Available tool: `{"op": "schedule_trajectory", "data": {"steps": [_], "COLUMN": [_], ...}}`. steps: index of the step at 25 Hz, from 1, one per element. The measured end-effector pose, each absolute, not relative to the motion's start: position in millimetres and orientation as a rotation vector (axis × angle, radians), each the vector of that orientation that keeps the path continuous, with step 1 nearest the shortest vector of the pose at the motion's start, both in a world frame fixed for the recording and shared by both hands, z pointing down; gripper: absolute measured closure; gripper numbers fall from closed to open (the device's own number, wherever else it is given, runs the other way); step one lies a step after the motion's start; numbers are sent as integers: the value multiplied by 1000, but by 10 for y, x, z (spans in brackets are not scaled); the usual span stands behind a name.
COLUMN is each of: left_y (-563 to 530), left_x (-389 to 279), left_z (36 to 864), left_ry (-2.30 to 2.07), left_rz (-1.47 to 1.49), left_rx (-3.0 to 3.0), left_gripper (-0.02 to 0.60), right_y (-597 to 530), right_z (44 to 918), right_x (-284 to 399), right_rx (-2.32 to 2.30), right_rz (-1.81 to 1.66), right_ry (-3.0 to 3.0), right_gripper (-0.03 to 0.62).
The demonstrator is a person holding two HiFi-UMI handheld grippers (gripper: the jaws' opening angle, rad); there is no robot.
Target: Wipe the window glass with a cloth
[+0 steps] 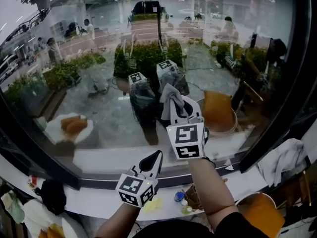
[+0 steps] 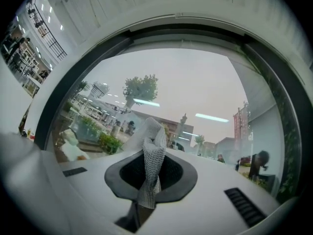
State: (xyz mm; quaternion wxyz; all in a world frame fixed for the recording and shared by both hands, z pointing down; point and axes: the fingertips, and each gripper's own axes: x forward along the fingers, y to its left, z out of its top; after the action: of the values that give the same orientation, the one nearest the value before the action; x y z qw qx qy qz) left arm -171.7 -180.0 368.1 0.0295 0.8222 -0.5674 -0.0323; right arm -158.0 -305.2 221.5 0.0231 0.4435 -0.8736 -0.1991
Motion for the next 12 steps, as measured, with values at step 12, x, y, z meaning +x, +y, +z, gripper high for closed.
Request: {"op": "schedule_trajectory", "data": {"steps": [12], "left_y": [-2090], "left_x": [-798], "left_z": [3731], "left_ry": [-1643], "left_rz": [-67], "left_rx": [2582], "left_gripper": [574], "right_y": [-3604], "right_z": [2264], "right_x": [-233], "right_rx": [1542], "right_rz": [-578], "right_ry": [-2563], "right_gripper": [553]}}
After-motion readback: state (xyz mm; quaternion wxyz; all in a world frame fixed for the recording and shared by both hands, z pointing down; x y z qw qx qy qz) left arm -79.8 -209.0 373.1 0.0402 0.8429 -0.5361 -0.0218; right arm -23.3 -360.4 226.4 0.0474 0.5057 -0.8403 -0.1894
